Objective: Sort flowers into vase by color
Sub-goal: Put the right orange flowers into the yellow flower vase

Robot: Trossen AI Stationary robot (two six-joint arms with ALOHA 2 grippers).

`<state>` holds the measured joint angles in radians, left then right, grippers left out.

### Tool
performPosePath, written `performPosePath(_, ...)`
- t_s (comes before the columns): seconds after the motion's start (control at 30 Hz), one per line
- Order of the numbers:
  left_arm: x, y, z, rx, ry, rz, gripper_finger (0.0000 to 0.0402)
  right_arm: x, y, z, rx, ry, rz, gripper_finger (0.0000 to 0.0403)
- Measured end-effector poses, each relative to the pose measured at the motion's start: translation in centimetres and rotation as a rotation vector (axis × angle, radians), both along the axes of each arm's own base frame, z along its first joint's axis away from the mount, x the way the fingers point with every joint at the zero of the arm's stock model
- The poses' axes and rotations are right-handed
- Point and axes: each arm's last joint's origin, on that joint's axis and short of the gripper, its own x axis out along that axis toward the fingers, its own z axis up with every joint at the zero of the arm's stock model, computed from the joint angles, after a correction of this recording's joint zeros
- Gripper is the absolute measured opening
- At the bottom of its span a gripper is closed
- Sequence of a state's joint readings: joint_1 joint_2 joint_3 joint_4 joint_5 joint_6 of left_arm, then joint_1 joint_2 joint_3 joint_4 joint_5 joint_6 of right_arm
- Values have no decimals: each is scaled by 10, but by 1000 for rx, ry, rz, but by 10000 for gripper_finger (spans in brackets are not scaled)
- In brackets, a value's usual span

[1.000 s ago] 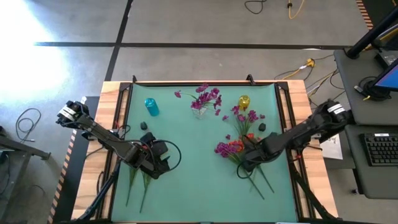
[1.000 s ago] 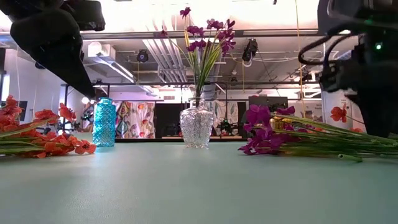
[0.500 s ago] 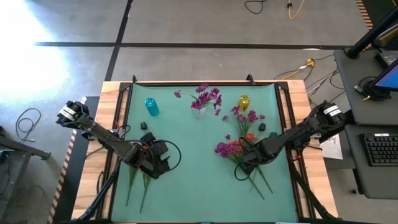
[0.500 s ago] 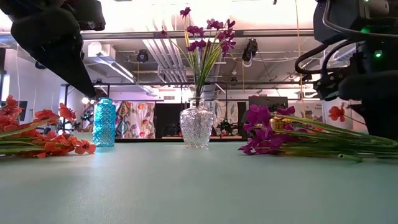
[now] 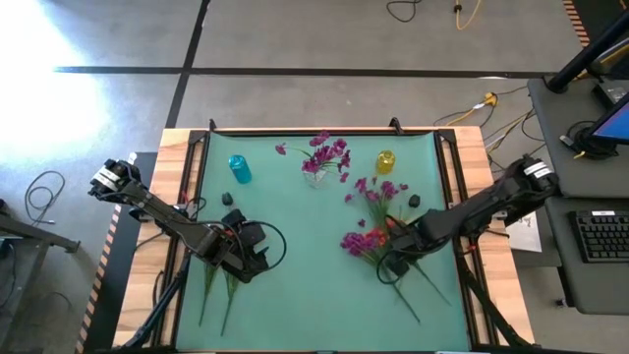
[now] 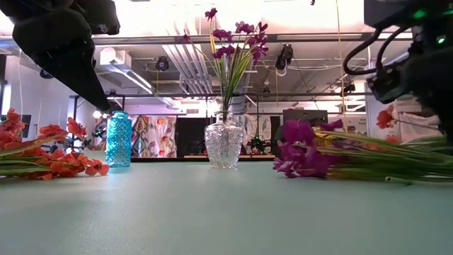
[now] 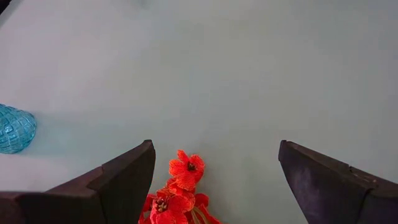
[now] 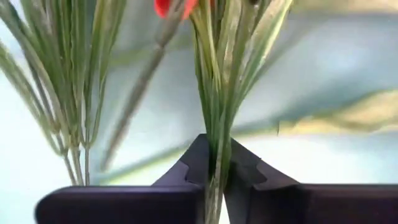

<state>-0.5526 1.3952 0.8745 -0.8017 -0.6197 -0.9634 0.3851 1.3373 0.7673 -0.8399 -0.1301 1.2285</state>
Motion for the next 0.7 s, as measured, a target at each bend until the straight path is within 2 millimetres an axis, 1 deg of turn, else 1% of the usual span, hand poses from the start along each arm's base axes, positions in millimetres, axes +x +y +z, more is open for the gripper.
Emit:
performPosePath(0.13, 0, 0, 0, 0, 0, 0, 326, -9, 0, 9, 117, 62, -8, 15)
performPosePath(0.27, 0, 0, 0, 0, 0, 0, 326, -21, -3, 16, 125, 142, -37, 15)
performPosePath(0.4, 0, 0, 0, 1, 0, 0, 326, -32, -9, 26, 52, 250, -79, 14)
performPosePath(0.47, 0, 0, 0, 1, 0, 0, 326, -34, -11, 33, -18, 275, -90, 14)
performPosePath(0.57, 0, 0, 0, 6, -4, 2, 326, -33, -13, 45, -110, 246, -111, 14)
performPosePath(0.7, 0, 1, 0, 16, -9, 5, 326, -23, -14, 67, -220, 133, -110, 13)
